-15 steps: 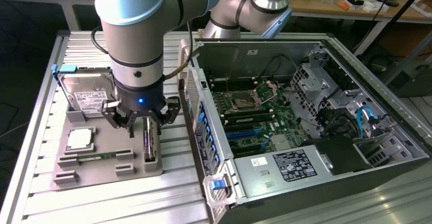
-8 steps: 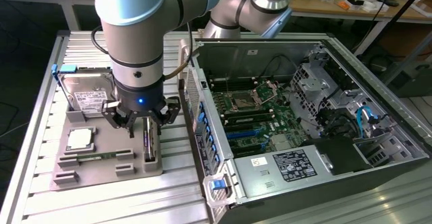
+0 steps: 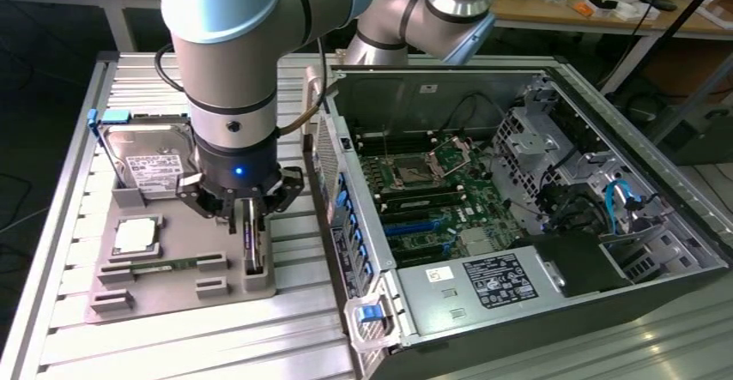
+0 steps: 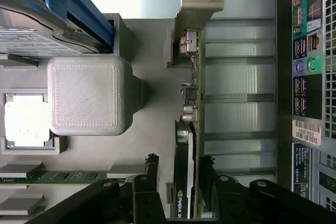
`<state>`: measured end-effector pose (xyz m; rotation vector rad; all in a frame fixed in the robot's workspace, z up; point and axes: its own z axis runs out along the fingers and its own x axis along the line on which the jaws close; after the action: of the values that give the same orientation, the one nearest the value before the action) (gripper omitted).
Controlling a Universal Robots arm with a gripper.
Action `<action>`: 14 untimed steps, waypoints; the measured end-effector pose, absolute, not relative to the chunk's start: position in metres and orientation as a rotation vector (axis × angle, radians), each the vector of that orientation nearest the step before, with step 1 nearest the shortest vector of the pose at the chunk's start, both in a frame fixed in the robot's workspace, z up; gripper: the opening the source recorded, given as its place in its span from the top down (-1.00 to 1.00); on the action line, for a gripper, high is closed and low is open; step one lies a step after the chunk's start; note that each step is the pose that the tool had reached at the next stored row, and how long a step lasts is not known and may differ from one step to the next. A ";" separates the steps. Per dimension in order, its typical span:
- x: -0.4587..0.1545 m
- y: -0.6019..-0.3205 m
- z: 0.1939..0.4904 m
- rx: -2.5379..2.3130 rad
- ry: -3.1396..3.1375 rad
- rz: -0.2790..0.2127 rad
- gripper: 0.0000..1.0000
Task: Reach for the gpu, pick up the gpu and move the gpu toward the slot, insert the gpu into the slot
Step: 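Pick up the gpu and move the gpu toward the slot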
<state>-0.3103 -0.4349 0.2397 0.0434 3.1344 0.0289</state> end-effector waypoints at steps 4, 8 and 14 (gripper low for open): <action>-0.310 -0.435 0.240 0.043 3.134 0.029 0.46; -0.310 -0.435 0.240 0.043 3.134 0.029 0.46; -0.310 -0.435 0.240 0.043 3.134 0.029 0.46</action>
<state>-0.3103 -0.4349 0.2397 0.0435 3.1344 0.0289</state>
